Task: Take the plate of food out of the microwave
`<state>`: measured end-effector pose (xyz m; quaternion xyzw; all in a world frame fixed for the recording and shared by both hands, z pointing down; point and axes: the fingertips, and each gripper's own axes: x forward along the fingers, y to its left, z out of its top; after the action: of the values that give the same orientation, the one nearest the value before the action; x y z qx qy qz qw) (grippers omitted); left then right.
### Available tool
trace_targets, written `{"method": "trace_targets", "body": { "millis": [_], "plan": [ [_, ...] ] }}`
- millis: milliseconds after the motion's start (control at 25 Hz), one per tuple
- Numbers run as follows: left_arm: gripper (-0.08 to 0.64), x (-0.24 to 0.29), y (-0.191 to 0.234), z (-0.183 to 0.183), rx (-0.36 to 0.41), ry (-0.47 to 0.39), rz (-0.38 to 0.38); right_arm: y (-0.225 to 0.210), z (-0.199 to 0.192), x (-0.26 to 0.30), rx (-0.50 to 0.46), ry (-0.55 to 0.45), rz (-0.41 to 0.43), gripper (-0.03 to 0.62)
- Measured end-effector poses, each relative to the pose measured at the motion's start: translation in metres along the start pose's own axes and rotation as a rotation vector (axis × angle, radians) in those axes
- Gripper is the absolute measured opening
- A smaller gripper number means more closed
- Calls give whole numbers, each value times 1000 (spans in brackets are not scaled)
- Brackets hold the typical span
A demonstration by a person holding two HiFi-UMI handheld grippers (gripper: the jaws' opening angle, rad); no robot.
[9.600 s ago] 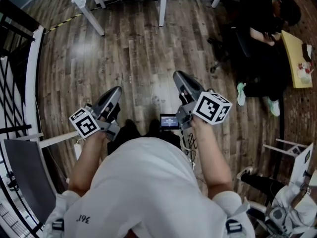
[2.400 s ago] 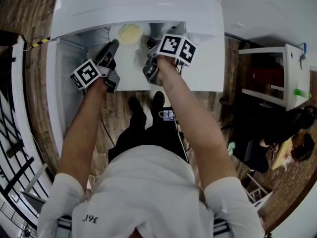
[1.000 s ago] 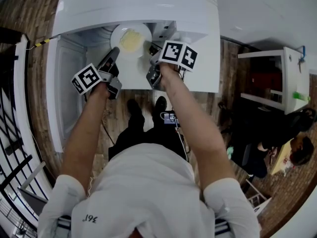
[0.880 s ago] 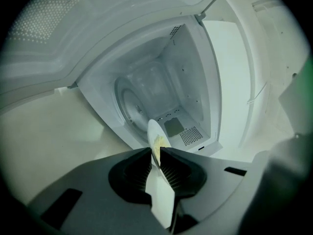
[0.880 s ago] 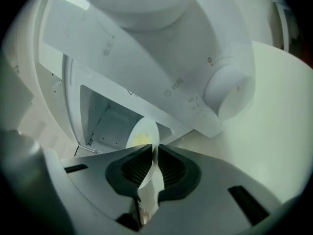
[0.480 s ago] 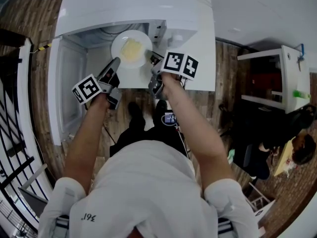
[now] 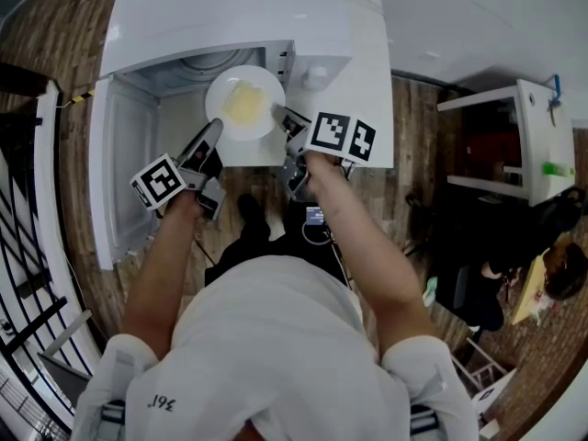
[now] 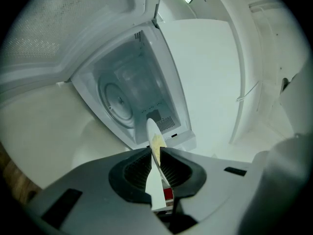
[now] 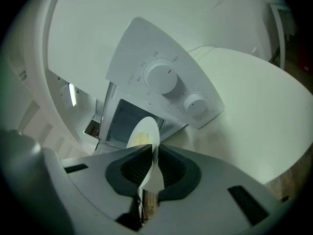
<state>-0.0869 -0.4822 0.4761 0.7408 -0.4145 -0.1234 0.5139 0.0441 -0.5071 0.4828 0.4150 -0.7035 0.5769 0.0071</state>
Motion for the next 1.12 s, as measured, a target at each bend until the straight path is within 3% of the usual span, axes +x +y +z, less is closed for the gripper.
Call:
{"method": "trace_targets", "body": {
  "millis": [120, 160, 280, 560, 1120],
  "plan": [
    [58, 3, -27, -5, -93, -21, -115, 4, -2, -10, 0, -6, 7, 40],
    [58, 4, -30, -7, -92, -16, -125, 5, -2, -14, -3, -9, 7, 40],
    [58, 0, -32, -13, -43, 15, -94, 4, -4, -24, -9, -15, 4, 40],
    [48, -6, -51, -25, -122, 17, -131, 5, -11, -45, 2, -26, 8, 40],
    [48, -20, -92, -61, -71, 131, -161, 9, -27, -122, 67, -100, -7, 40]
  ]
}}
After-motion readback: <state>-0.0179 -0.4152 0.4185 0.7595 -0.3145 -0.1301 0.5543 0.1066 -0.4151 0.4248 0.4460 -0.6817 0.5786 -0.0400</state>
